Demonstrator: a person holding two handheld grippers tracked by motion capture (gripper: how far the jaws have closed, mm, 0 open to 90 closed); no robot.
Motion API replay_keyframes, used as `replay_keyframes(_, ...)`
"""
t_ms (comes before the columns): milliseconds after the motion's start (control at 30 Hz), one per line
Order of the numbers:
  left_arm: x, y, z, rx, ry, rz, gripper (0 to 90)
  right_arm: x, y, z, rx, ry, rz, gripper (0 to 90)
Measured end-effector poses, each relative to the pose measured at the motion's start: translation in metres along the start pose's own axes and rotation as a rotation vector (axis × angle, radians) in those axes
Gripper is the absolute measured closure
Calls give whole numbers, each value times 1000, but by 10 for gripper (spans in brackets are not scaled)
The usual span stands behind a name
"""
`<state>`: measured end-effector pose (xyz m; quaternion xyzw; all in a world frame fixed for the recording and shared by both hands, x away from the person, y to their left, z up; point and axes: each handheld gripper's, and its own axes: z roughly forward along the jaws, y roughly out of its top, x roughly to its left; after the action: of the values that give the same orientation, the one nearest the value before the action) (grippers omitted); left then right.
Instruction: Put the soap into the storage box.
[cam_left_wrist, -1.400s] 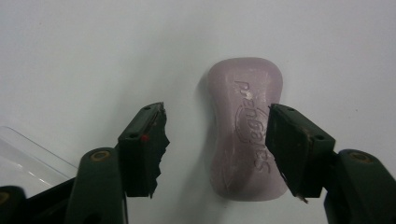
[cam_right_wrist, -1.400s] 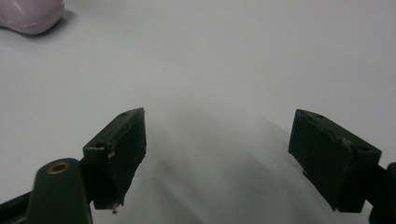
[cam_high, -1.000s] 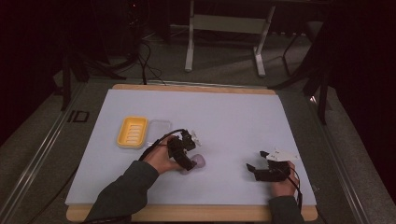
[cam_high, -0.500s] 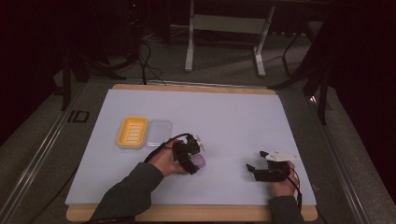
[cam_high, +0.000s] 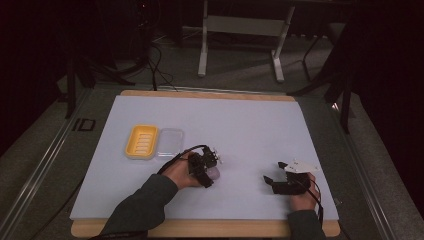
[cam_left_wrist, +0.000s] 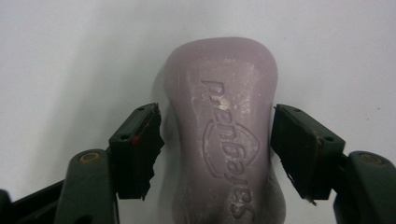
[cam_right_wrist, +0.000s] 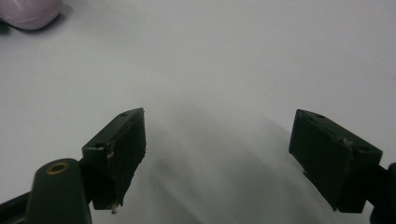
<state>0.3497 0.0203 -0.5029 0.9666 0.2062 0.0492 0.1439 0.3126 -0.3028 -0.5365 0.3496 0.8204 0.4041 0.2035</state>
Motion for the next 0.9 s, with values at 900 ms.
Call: replay_keyframes(900, 12, 7, -2, 87, -68, 37, 489, 0, 0, 0, 5, 1, -5, 184)
